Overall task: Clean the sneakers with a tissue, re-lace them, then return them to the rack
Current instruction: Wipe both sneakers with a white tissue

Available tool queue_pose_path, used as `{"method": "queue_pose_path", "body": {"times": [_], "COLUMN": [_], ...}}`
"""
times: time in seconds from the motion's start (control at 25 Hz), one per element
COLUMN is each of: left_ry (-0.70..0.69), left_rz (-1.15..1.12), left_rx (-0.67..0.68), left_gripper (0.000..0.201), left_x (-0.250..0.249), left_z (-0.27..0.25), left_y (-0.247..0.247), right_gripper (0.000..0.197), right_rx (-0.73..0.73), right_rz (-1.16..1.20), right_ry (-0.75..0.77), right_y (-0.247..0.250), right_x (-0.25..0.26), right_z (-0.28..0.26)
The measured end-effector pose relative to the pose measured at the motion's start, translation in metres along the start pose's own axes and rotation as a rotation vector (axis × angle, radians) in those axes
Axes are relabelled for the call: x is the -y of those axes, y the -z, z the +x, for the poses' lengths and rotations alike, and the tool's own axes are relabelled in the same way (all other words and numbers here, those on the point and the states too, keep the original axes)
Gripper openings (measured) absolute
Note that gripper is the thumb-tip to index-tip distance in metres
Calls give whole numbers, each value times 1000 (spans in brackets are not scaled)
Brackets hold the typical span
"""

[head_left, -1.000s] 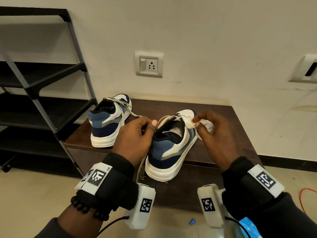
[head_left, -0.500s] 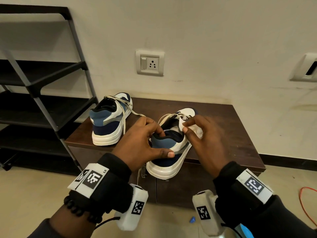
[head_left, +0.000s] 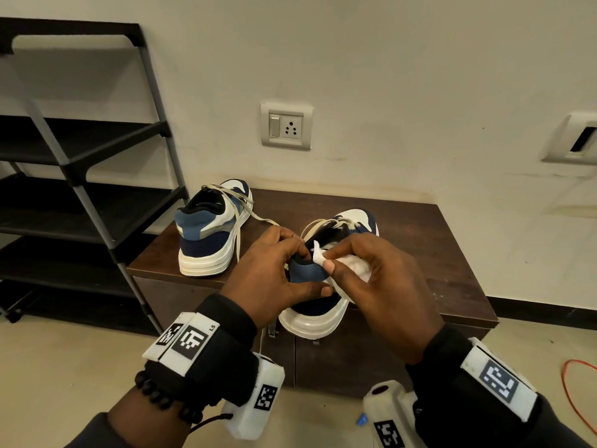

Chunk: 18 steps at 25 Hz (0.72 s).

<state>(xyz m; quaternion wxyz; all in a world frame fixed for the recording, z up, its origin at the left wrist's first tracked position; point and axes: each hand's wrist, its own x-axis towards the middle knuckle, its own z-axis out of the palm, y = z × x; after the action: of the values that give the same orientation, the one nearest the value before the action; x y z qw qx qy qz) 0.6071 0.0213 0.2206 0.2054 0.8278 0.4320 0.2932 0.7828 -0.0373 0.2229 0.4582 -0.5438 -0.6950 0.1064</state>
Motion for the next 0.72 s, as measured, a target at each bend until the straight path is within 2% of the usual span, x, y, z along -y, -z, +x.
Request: {"method": "queue_pose_path", "body": {"times": [0.16, 0.28, 0.32, 0.4, 0.48, 0.6, 0.72], "left_ry": [0, -19, -19, -27, -44, -58, -46], "left_rz": [11, 8, 15, 27, 34, 76, 115], "left_rx": [-11, -27, -24, -42, -81, -127, -140], "left_gripper": [41, 38, 38, 39, 42, 50, 48], "left_x": [1, 3, 3, 4, 4, -3, -10], "left_z": [-1, 1, 1, 1, 0, 1, 3], "left_y": [-1, -2, -3, -5, -10, -23, -29], "right_gripper": [7, 3, 3, 7, 17, 20, 23], "right_rx": [-68, -33, -56, -156, -192, -140, -109], "right_rz": [-155, -220, -228, -172, -109, 42, 207], "right_ry": [-27, 82, 52, -121, -269, -317, -311], "right_y": [5, -3, -3, 8, 24, 27, 13], "right_x": [-24, -22, -23, -27, -28, -30, -35], "right_z": [8, 7, 9, 16, 18, 15, 9]}}
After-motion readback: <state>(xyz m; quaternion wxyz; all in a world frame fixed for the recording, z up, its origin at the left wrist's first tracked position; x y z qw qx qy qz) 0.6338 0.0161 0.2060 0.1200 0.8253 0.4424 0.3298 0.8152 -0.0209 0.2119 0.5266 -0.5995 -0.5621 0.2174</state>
